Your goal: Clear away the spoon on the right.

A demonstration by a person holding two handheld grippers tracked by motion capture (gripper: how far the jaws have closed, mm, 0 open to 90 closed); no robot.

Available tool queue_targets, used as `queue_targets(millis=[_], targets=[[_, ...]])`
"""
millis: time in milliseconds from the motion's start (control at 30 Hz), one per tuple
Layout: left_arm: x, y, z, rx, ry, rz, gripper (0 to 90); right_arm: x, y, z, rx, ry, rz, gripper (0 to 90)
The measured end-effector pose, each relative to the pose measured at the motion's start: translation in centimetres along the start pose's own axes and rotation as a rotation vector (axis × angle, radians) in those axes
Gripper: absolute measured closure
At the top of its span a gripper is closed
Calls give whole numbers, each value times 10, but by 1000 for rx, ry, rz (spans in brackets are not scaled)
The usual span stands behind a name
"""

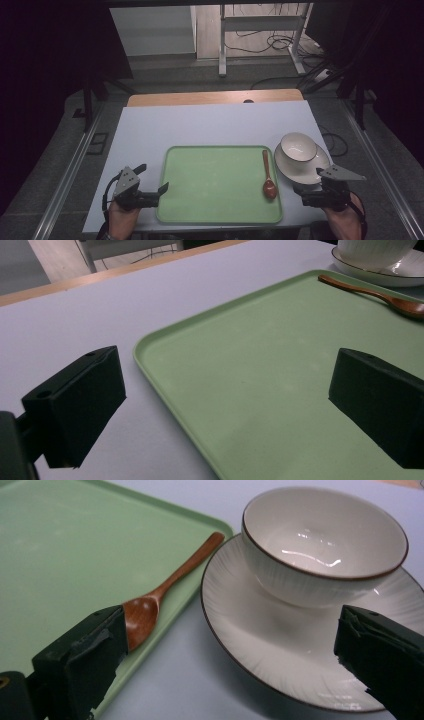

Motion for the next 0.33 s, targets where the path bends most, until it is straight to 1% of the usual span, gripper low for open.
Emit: queue_targets(millis=[100,200,267,333], targets=[[0,0,0,-1,0,-2,15,6,2,0,3,-14,-10,8],[0,0,0,-2,1,-2,15,11,3,-2,8,-32,-7,9],[0,0,0,-4,3,-2,14,12,3,-3,11,-43,-4,9],[-1,0,0,-5,6,-3,14,12,3,-4,8,-42,-2,9]])
Point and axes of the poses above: each handheld gripper's, and its own axes: z roughly backward along the jaws, x roughly out of its underside, y roughly to its right, the point moved 4 cm from there along -z, roughly forward along the jaws, and after that the axes turned 11 degrees about y, right-handed, at the moved point
